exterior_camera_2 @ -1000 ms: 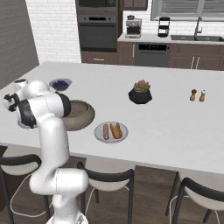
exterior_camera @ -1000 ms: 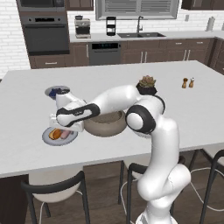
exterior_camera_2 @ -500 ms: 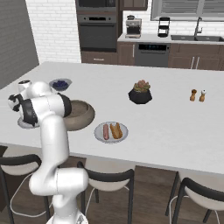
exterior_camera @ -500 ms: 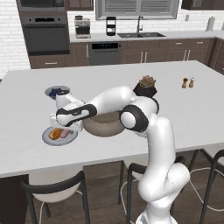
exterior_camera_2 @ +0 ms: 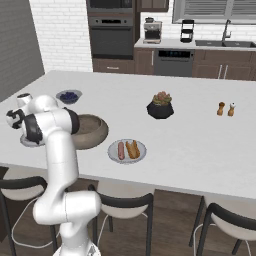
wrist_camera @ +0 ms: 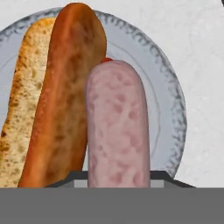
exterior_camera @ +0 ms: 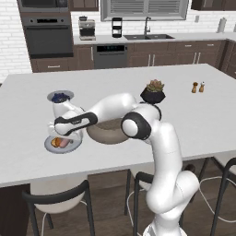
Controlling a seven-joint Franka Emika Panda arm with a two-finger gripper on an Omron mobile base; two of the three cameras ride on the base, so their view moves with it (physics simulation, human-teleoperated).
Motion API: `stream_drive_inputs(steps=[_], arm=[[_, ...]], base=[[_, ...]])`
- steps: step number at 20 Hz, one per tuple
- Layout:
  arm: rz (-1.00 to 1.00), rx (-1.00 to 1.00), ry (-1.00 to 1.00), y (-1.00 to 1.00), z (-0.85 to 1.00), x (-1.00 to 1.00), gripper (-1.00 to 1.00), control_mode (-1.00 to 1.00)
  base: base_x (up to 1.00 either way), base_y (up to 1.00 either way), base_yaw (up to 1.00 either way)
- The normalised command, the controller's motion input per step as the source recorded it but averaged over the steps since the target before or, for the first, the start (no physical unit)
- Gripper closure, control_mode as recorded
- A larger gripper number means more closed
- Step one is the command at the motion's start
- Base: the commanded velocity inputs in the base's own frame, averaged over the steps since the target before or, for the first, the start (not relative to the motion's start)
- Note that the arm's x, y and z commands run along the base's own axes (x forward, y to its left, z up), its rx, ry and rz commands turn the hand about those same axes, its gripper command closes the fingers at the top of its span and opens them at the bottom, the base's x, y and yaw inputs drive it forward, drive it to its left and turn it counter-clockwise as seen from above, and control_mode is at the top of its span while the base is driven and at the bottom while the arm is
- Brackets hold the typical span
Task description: Place one bun and one sausage from the bowl on each plate.
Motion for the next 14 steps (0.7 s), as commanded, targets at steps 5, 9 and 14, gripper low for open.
stream_drive_inputs(steps=[5, 9, 14], arm=[[0.0, 0.0, 0.0, 0.0, -0.16, 0.06, -1.0, -1.0], [0.0, 0.0, -0.01, -0.05, -0.02, 0.02, -1.0, -1.0], [0.0, 0.0, -0.03, -0.02, 0.0, 0.0, -1.0, -1.0]], base=[[0.0, 0.0, 0.0], [0.0, 0.0, 0.0], [0.0, 0.0, 0.0]])
